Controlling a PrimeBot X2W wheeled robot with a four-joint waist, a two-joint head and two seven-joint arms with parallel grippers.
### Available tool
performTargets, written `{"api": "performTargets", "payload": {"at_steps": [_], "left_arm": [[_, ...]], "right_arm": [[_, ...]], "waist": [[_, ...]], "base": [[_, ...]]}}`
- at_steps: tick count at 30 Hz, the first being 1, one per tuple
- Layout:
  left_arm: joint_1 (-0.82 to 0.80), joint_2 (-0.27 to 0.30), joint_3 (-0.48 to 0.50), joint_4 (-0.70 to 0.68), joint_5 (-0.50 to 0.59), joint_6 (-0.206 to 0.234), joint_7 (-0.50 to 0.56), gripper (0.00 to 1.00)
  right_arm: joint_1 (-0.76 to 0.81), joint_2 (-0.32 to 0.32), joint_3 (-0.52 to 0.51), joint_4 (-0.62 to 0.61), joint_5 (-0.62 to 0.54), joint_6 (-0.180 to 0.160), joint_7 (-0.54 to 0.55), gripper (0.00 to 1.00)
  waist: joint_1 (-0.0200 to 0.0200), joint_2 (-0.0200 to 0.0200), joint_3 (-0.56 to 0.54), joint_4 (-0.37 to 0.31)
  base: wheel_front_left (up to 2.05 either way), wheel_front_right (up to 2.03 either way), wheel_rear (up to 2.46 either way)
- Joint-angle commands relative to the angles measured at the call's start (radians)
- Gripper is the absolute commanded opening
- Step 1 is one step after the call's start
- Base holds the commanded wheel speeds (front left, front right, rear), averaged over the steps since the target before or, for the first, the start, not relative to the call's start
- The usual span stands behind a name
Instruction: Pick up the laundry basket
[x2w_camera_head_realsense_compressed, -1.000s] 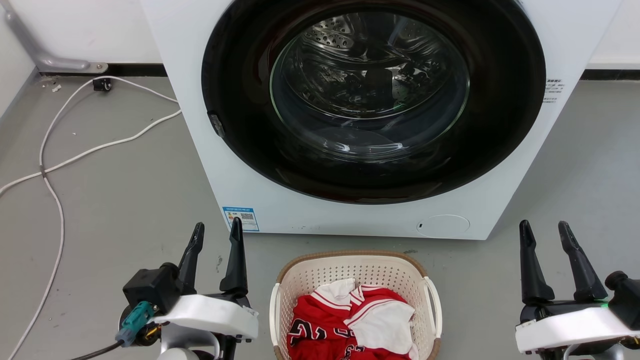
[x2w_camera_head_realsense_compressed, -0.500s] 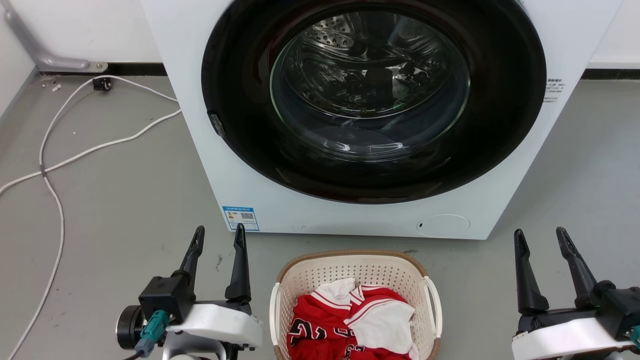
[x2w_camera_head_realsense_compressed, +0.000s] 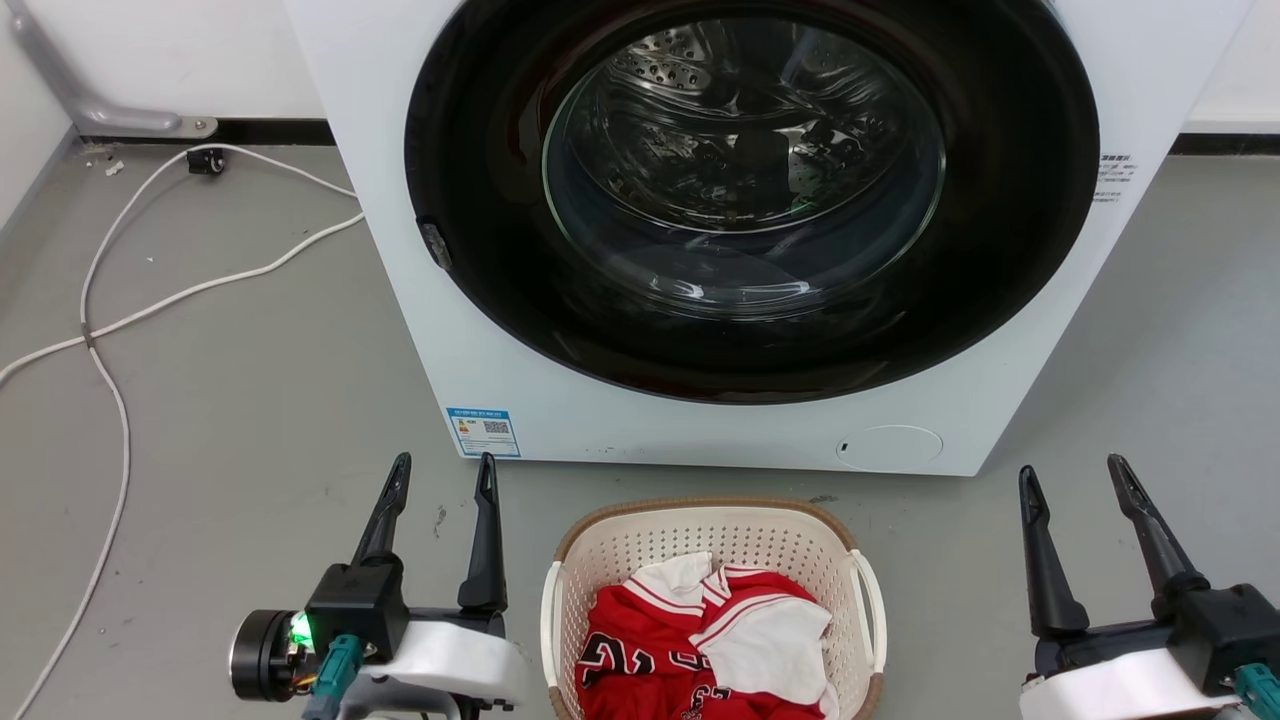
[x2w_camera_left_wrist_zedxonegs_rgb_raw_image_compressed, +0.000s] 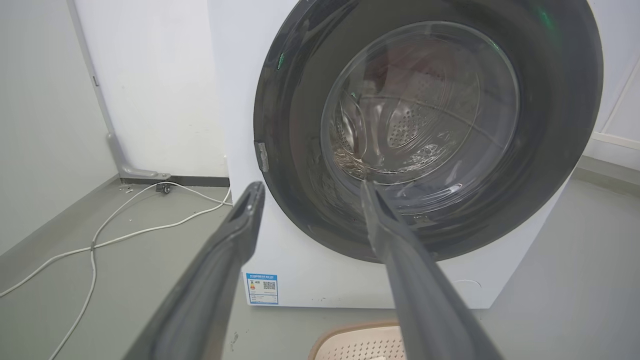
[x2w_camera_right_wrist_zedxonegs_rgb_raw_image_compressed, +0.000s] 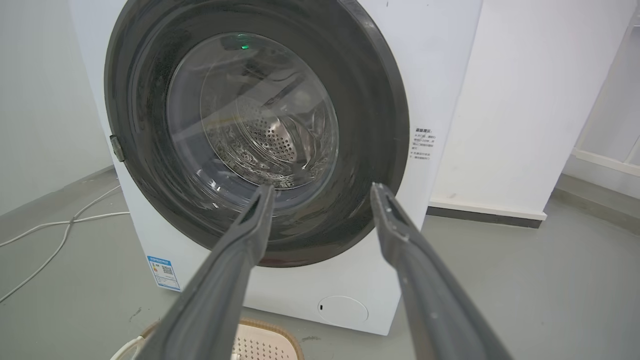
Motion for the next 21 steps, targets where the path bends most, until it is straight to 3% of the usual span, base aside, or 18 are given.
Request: {"api": "performTargets", "payload": {"at_steps": [1, 15, 21], "left_arm": [[0.012, 0.001, -0.004, -0.002, 0.022, 0.006, -0.01, 1.0], [0.024, -0.002, -0.009, 0.011, 0.121, 0.027, -0.034, 1.0], [0.03, -0.004, 0.005, 0.013, 0.108, 0.022, -0.033, 1.0]], "right_arm": [[0.011, -0.003, 0.002, -0.009, -0.026, 0.0, -0.007, 1.0], [0.026, -0.003, -0.002, -0.007, -0.109, 0.0, -0.033, 1.0], [0.023, -0.003, -0.006, 0.003, -0.091, 0.0, -0.032, 1.0]], "waist": [[0.0, -0.0001, 0.001, 0.0], [0.0, -0.0001, 0.008, 0.001], [0.0, -0.0001, 0.01, 0.001]], "base": [[0.0, 0.0, 0.0], [0.0, 0.0, 0.0], [0.0, 0.0, 0.0]]}}
